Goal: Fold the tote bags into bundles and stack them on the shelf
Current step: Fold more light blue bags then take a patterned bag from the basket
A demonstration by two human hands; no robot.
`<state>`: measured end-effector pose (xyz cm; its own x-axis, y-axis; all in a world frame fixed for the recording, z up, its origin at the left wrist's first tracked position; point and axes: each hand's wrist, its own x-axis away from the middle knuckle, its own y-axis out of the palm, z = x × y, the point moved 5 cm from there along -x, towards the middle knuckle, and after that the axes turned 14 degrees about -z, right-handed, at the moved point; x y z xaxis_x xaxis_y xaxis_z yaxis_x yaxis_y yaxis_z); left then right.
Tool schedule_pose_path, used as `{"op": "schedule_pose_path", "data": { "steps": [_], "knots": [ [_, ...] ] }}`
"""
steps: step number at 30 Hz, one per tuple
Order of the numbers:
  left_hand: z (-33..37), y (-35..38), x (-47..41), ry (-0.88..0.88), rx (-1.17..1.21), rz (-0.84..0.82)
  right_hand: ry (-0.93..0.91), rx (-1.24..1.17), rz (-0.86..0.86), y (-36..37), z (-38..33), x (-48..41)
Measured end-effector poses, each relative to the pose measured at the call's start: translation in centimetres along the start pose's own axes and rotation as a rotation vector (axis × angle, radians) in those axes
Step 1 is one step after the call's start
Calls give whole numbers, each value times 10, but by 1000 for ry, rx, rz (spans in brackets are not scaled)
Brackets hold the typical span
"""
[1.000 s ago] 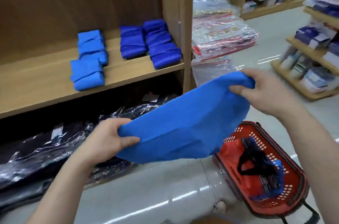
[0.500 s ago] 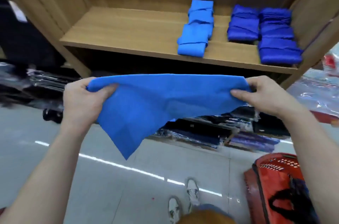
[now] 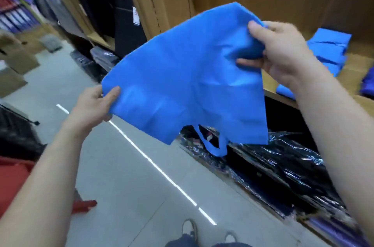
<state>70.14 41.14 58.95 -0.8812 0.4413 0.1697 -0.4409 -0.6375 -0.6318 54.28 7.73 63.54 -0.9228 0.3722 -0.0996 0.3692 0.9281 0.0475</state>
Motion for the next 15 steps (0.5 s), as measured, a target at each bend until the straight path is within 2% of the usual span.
{"op": "schedule_pose_path", "data": {
  "steps": [3,5,9,10,12,13,15],
  "knots": [
    [12,-23,-14,166,292,150,-271,77,101,11,-51,-35],
    [23,-29,-31,301,476,167,-451,116,167,9,-70,-56],
    [41,-38,-88,501,811,181,-771,381,439,3,-84,-73],
    [45,-42,-107,530,818,190,-875,521,520,7,-86,-69],
    [55,-44,-141,611,748,179,-1010,776,538,15,-72,-63],
    [59,-44,-158,644,663,170,-994,873,535,15,-57,-64],
    [59,-39,-189,684,409,165,-836,1004,535,6,-20,-73]
  ]
}}
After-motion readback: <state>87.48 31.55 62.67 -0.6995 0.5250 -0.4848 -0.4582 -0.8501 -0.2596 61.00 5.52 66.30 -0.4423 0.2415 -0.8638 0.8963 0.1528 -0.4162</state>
